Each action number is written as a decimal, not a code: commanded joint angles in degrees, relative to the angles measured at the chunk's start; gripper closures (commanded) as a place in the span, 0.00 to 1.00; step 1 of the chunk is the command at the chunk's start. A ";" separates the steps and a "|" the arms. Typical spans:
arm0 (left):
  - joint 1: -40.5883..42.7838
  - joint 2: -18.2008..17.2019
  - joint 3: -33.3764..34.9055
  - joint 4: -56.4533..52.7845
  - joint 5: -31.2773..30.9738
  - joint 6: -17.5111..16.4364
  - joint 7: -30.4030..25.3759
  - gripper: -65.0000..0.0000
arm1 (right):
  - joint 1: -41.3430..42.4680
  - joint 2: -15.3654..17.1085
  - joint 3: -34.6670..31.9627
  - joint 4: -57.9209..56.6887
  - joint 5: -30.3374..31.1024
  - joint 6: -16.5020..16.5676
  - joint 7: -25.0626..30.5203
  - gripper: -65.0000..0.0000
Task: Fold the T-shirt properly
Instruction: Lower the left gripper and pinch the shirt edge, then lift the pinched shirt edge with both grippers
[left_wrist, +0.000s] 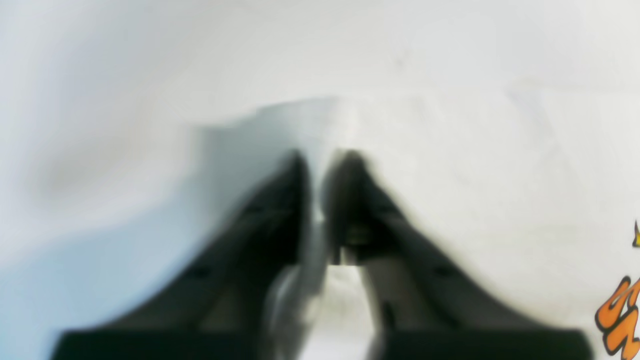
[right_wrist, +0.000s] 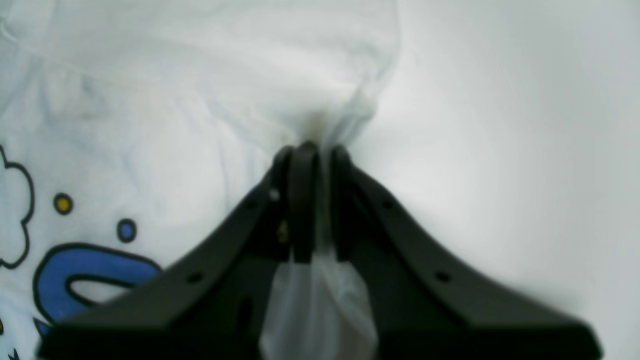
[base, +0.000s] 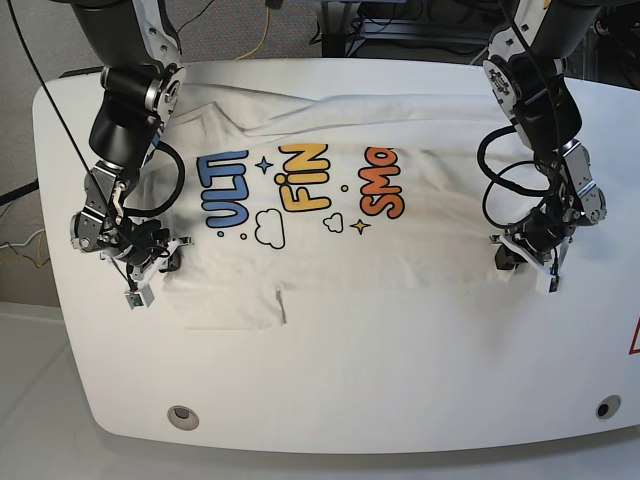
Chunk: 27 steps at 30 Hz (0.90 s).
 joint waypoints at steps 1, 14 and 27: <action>-0.55 -0.41 0.29 0.07 1.25 -0.06 2.06 0.95 | -0.31 -0.05 -0.37 -0.32 -2.23 0.36 -4.17 0.91; -0.46 -0.68 0.29 0.25 1.25 -0.06 2.06 0.97 | -0.31 -0.05 -0.37 -0.32 -2.23 0.36 -4.09 0.91; -2.83 -1.12 1.17 0.33 1.51 -0.06 2.68 0.97 | 0.22 -0.05 -0.46 -0.32 -1.97 0.36 -4.44 1.00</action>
